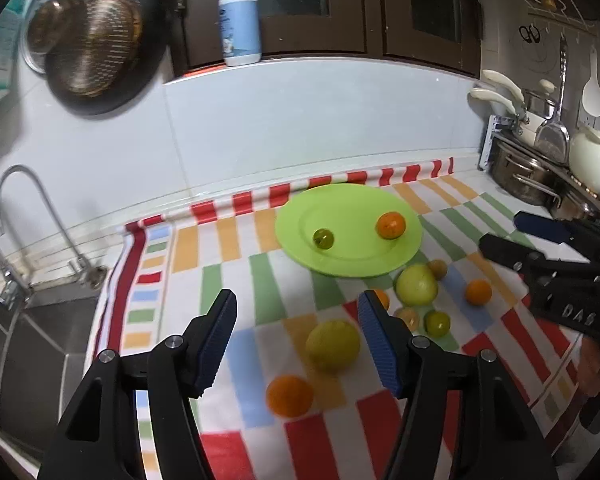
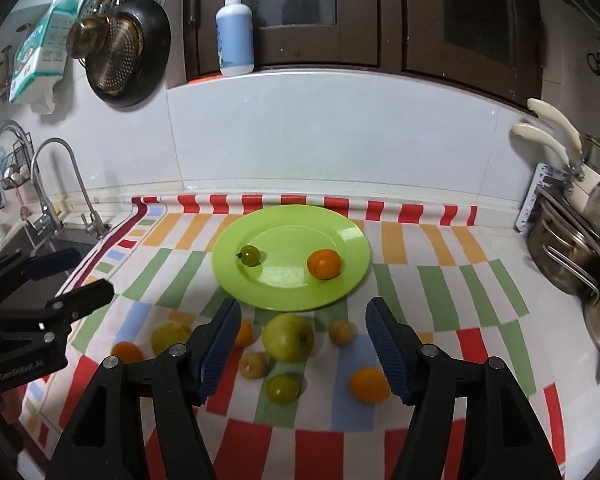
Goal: Organize fruits
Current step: 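Lift both open tools away from the plate toward the remaining fruits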
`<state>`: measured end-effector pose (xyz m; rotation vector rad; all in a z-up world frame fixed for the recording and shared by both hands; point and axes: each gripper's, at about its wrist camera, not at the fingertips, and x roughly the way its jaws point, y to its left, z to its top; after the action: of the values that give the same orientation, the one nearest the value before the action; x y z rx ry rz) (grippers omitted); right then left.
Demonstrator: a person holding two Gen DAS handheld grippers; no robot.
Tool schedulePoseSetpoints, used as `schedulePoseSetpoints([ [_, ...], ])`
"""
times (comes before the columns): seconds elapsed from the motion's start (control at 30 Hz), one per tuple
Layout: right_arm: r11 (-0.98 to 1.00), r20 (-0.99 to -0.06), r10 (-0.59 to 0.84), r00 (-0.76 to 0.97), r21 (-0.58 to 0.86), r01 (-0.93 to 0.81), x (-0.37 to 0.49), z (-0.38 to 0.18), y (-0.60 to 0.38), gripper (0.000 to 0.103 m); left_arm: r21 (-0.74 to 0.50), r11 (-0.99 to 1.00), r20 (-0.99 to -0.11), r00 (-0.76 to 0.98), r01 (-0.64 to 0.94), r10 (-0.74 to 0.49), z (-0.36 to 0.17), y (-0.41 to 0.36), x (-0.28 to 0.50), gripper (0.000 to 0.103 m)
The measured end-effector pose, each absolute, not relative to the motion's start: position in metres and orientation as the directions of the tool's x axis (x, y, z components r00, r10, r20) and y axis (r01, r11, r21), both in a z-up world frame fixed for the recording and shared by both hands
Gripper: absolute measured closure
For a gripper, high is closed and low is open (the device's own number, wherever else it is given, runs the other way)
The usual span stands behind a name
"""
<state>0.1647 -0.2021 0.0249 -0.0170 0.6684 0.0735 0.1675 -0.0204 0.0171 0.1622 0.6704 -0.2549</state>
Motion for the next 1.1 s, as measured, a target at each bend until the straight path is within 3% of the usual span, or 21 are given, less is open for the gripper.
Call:
schedulePoseSetpoints([
  [0.2,0.999,-0.577,0.032,0.816,0.007,-0.034,0.137,0.026,-0.199,0.037,0.07,0.968,-0.619,0.772,0.239,-0.146,0.012,-0.007,0.141,0.039],
  [0.37,0.997,-0.61,0.026,0.792,-0.046,-0.068,0.126,0.015,-0.19,0.037,0.094,0.969,-0.598,0.791,0.228,-0.128,0.006,0.001,0.125,0.036],
  [0.53,0.996,-0.638,0.082,0.766,0.021,-0.09,0.122,0.004,-0.191,0.037,0.12,0.969,-0.594,0.797,0.218,-0.106,-0.002,0.003,0.116,0.036],
  [1.1,0.991,-0.715,0.044,0.698,-0.057,-0.121,0.135,-0.042,-0.183,0.038,0.157,0.955,-0.704,0.707,0.25,-0.07,-0.061,0.002,0.127,0.037],
])
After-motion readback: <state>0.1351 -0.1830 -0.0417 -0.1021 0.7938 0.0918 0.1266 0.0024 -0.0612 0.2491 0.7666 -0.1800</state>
